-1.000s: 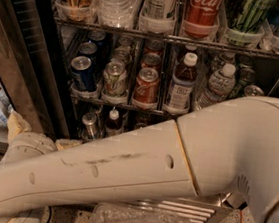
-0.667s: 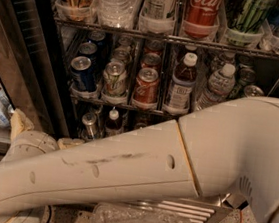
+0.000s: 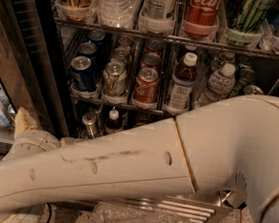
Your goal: Pick pepsi can from middle shelf of fridge
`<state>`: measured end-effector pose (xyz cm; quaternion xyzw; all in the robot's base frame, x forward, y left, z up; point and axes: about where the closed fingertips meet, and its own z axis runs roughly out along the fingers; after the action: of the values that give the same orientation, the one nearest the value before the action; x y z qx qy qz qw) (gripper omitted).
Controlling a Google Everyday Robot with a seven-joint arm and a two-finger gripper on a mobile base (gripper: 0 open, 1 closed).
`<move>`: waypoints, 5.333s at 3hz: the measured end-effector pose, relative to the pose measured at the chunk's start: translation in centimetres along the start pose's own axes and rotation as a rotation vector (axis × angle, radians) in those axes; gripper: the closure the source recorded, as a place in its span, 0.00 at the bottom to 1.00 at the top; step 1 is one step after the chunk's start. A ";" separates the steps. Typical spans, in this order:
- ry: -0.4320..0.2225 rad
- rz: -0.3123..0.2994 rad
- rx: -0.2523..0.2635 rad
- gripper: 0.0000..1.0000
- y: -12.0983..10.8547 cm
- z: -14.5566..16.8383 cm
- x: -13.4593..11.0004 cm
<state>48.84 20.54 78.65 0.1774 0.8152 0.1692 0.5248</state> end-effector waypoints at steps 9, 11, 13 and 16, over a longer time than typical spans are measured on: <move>-0.245 0.020 -0.007 0.00 -2.2 -1.8 -1.6; -0.276 -0.060 0.030 0.00 -2.2 -1.8 -1.6; -0.295 -0.039 0.022 0.00 -2.3 -2.0 -1.9; -0.341 -0.060 0.030 0.20 -3.2 0.0 -3.4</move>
Offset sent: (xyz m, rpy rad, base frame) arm 0.0207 -0.0492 0.0134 -0.3394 -0.0989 -0.3314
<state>49.78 16.08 79.91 0.1870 0.7216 0.1086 0.6577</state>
